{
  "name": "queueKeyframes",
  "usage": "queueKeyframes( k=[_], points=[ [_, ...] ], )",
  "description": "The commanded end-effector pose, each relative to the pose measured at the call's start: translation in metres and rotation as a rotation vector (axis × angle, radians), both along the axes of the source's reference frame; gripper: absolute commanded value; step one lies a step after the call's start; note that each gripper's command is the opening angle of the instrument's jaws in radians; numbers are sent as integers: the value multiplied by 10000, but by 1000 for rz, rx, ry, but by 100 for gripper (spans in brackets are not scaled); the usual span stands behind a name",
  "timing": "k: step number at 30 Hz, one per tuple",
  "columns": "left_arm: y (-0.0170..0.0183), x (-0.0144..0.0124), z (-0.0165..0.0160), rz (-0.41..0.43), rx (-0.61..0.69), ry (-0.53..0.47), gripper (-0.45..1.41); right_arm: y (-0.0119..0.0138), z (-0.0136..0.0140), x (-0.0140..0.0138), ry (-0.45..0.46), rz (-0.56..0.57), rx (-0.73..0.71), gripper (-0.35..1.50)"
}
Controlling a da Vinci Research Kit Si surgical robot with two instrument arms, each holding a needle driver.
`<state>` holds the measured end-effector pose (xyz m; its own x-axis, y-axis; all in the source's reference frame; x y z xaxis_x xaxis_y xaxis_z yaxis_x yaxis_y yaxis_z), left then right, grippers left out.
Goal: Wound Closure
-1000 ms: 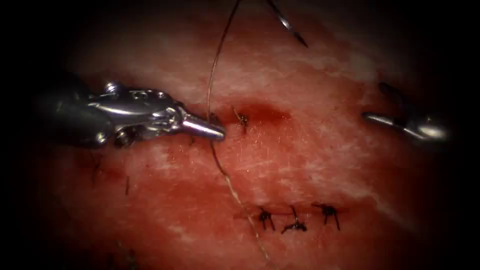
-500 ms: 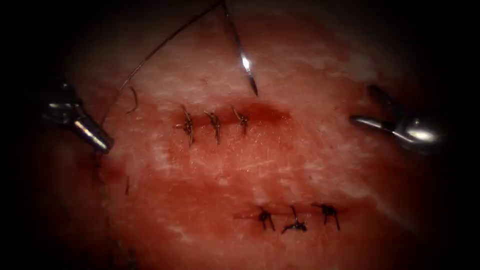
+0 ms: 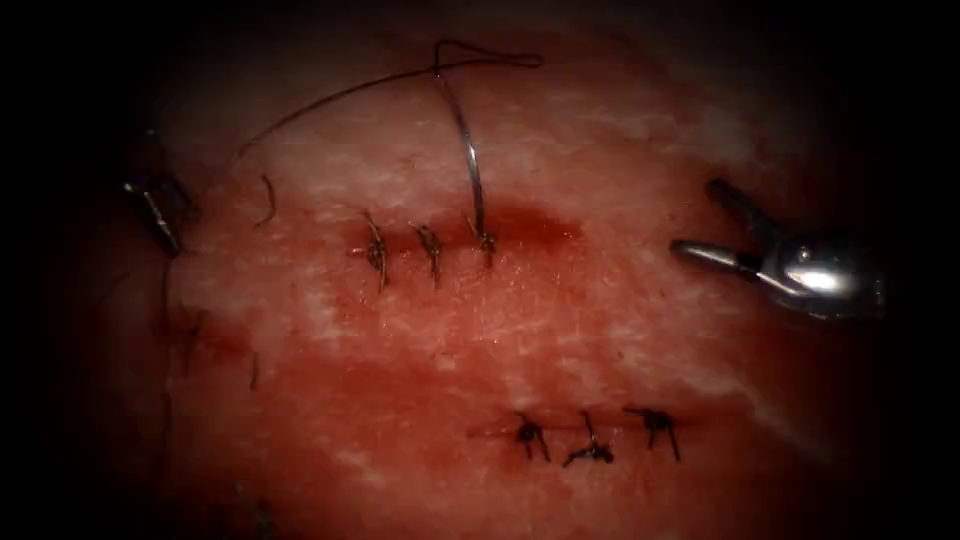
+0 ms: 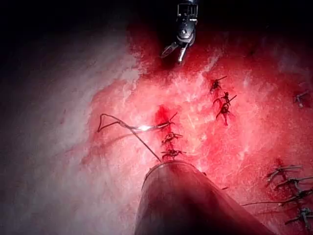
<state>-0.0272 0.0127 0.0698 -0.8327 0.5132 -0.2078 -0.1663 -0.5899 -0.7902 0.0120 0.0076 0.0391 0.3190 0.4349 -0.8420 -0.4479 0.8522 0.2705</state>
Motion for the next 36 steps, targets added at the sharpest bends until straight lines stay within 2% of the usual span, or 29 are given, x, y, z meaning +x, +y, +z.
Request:
queueKeyframes(
  k=[1, 2, 6, 11, 14, 17, 18, 22, 23, 25, 28, 32, 36],
  points=[
    [-1, -5, 5, -17, -15, 5, 86, -9, 5, 6, 2, -1, 3, 140],
    [7, -4, 5, -57, -55, 22, 98, -10, 7, 7, 0, -2, 3, 140],
    [33, -1, -6, -160, -120, 76, 100, -11, 9, 9, 1, -5, 10, 140],
    [76, -3, -32, -275, -242, 68, 91, -12, 10, 12, -2, -10, 11, 140],
    [80, -16, -48, -298, -298, -1, 81, -12, 10, 12, -2, -10, 11, 140],
    [70, -40, -59, -277, -405, -125, 81, -12, 10, 12, -2, -10, 11, 140],
    [60, -63, -62, -281, -447, -166, 81, -12, 10, 12, -2, -10, 11, 140],
    [36, -130, -51, -339, -536, -190, 66, -12, 10, 12, -2, -9, 11, 140],
    [25, -152, -37, -319, -568, -224, 58, -12, 10, 12, -2, -9, 11, 140],
    [19, -172, -22, -286, -620, -237, 56, -12, 10, 12, -2, -9, 11, 140],
    [17, -202, 13, -244, -675, -185, 58, -12, 10, 13, 0, -7, 16, 140],
    [13, -211, 39, -167, -763, -179, 54, -12, 10, 13, -1, -6, 16, 140],
    [14, -207, 70, -18, -831, -158, 44, -13, 11, 15, -1, -5, 16, 140]
  ],
)
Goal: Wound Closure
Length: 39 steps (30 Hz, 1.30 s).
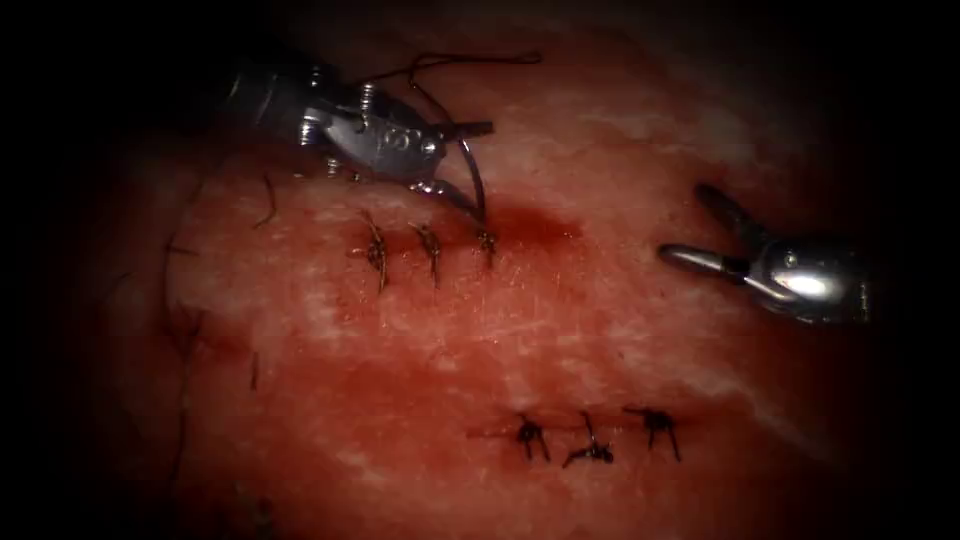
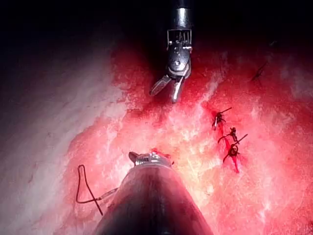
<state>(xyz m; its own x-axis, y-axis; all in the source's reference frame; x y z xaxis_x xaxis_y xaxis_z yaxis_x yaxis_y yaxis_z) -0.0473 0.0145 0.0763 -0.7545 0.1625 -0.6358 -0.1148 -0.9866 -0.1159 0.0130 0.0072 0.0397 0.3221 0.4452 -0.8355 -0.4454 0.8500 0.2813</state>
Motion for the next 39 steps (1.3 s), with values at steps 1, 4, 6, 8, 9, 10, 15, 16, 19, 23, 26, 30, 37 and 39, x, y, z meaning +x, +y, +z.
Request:
queueKeyframes(
  k=[1, 4, 6, 8, 9, 10, 15, 16, 19, 23, 26, 30, 37, 39],
  points=[
    [-3, -4, 10, 51, -24, 12, 41, -9, 5, 6, 1, -1, 2, 140],
    [0, -2, 20, 141, -33, 46, 37, -9, 5, 7, 2, -3, 2, 140],
    [7, 0, 24, 181, -23, 57, 32, -9, 6, 8, 0, -4, 3, 140],
    [14, 0, 28, 208, -31, 64, 27, -10, 6, 8, -2, -5, 4, 140],
    [17, -1, 30, 219, -37, 65, 24, -10, 6, 9, 0, -7, 4, 140],
    [19, -2, 33, 229, -36, 64, 21, -10, 6, 9, 0, -7, 4, 140],
    [16, -11, 49, 349, -90, 79, 7, -11, 7, 11, 1, -9, 4, 140],
    [14, -12, 52, 361, -97, 84, 7, -11, 7, 11, 1, -9, 4, 140],
    [6, -17, 61, 411, -130, 99, 7, -11, 7, 11, 1, -9, 3, 140],
    [4, -17, 70, 439, -158, 100, 11, -11, 8, 12, 1, -8, 2, 140],
    [8, -15, 74, 467, -166, 102, 14, -12, 9, 13, 1, -11, 4, 140],
    [11, -16, 78, 479, -181, 111, 17, -12, 10, 14, 1, -15, 4, 140],
    [-6, -22, 90, 512, -191, 124, 21, -12, 12, 14, 2, -12, 8, 140],
    [-10, -24, 93, 514, -191, 122, 21, -12, 12, 14, 2, -12, 8, 140]
  ],
)
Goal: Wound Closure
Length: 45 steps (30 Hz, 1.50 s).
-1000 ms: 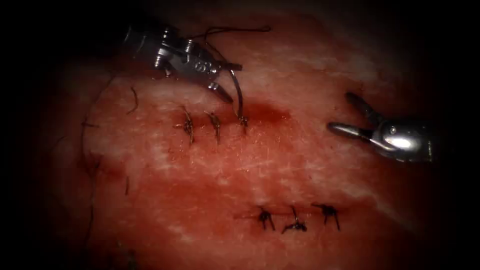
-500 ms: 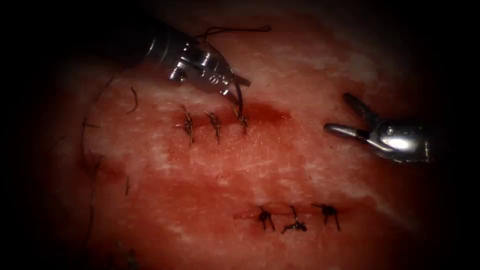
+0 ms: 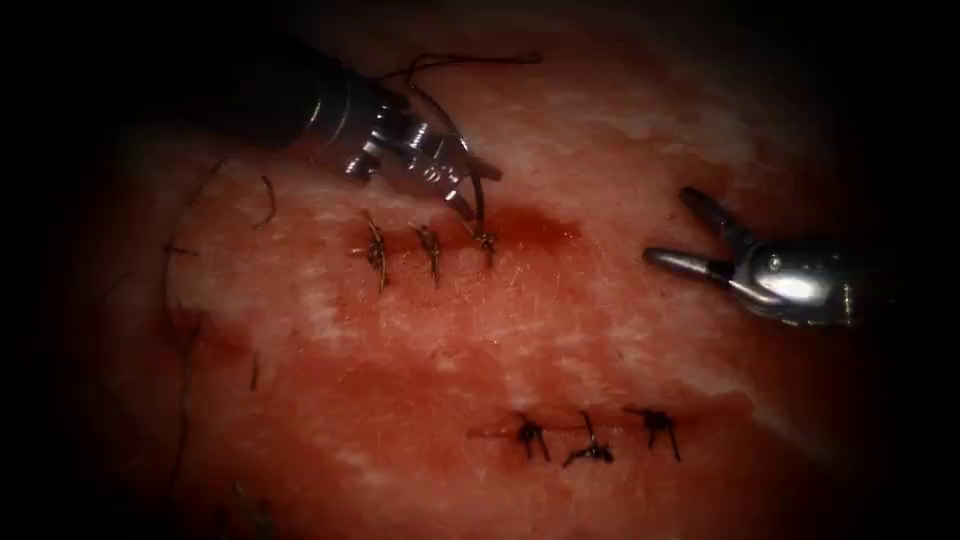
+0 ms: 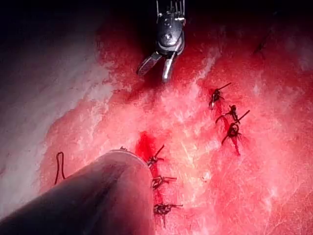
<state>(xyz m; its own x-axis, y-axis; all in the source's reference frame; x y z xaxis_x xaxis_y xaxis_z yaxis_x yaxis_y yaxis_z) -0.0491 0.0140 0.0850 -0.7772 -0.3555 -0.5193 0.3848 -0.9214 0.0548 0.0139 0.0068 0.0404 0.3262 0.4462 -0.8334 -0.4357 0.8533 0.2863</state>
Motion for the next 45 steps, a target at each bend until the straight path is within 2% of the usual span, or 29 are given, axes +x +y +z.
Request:
queueKeyframes(
  k=[1, 7, 11, 13, 14, 19, 24, 26, 30, 34, 38, 39, 40, 41, 42, 45],
  points=[
    [-6, -6, 7, 2, 3, -5, 21, -8, 4, 5, 1, -1, 3, 140],
    [-12, -9, 14, 6, 4, -9, 19, -9, 4, 6, 1, -1, 3, 140],
    [-12, -11, 16, 16, 1, -13, 7, -9, 4, 6, 1, -1, 3, 140],
    [-11, -12, 17, 20, 11, -22, -16, -9, 4, 6, 2, 2, 8, 140],
    [-11, -13, 17, 23, 20, -30, -45, -9, 4, 6, 2, 2, 8, 140],
    [-6, -11, 9, 28, 26, -44, -45, -9, 4, 7, 2, 2, 8, 140],
    [0, -7, -16, -4, 5, -71, -45, -8, 3, 10, 5, 10, 26, 136],
    [-1, -7, -27, -18, -4, -70, -45, -7, 1, 12, 11, 22, 49, 133],
    [-15, -8, -50, 18, -40, -81, -45, 3, -10, 19, 54, 47, 155, 128],
    [-32, -11, -67, 72, -73, -97, -45, 27, -20, 31, 161, 17, 329, 111],
    [-41, -13, -84, 108, -110, -125, -45, 52, -25, 49, 192, -32, 382, 106],
    [-44, -15, -93, 134, -133, -142, -45, 62, -26, 57, 200, -37, 404, 56],
    [-44, -15, -93, 134, -133, -142, -45, 62, -26, 57, 200, -37, 404, 56],
    [-44, -16, -96, 153, -140, -155, -45, 66, -26, 63, 199, -39, 433, 39],
    [-45, -18, -100, 167, -146, -165, -45, 68, -25, 67, 189, -50, 447, 36],
    [-47, -21, -109, 218, -155, -204, -45, 75, -21, 83, 177, -143, 498, 36]
  ],
)
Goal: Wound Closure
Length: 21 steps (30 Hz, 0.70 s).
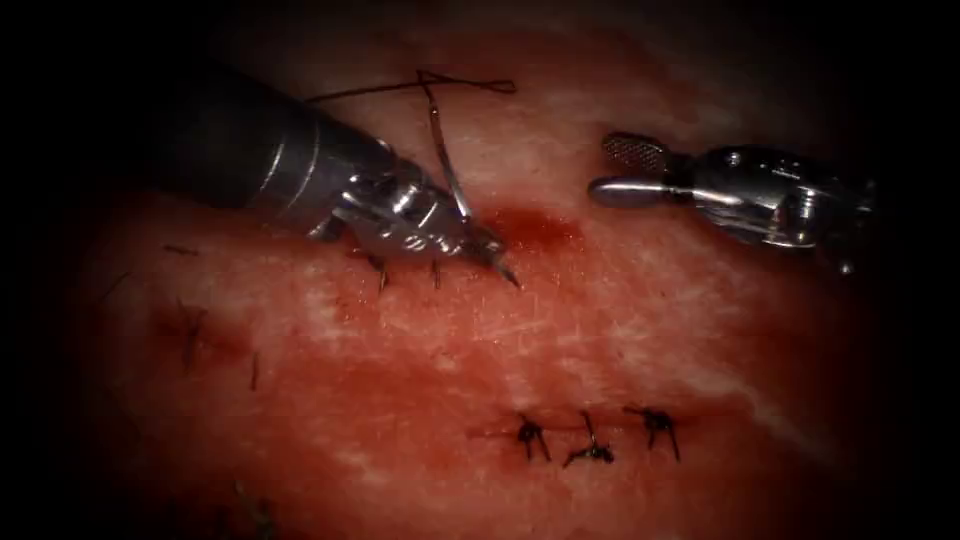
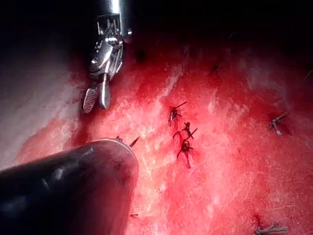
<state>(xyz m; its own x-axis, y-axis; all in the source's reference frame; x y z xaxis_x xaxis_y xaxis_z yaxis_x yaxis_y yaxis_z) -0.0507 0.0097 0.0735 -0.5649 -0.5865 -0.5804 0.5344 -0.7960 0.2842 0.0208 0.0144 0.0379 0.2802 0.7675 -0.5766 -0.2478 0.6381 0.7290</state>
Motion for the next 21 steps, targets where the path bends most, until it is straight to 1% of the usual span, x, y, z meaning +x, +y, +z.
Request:
queueKeyframes(
  k=[1, 3, 5, 7, 11, 16, 21],
  points=[
    [-5, -5, 5, 6, 2, -2, -45, -2, 5, 14, 7, -14, -2, 36],
    [-12, -9, -2, 54, -3, -38, -45, 0, 14, 34, 53, -67, 21, 64],
    [-15, -10, -5, 79, -4, -49, -45, -3, 17, 45, 69, -83, 32, 76],
    [-18, -12, -8, 101, -14, -52, -45, -5, 19, 55, 85, -97, 47, 76],
    [-26, -17, -15, 139, -31, -60, -45, -3, 21, 72, 83, -95, 39, 76],
    [-30, -21, -19, 151, -40, -65, -45, -3, 23, 81, 86, -94, 50, 76],
    [-30, -22, -19, 163, -46, -72, -45, -9, 28, 86, 83, -87, 71, 76]
  ],
)
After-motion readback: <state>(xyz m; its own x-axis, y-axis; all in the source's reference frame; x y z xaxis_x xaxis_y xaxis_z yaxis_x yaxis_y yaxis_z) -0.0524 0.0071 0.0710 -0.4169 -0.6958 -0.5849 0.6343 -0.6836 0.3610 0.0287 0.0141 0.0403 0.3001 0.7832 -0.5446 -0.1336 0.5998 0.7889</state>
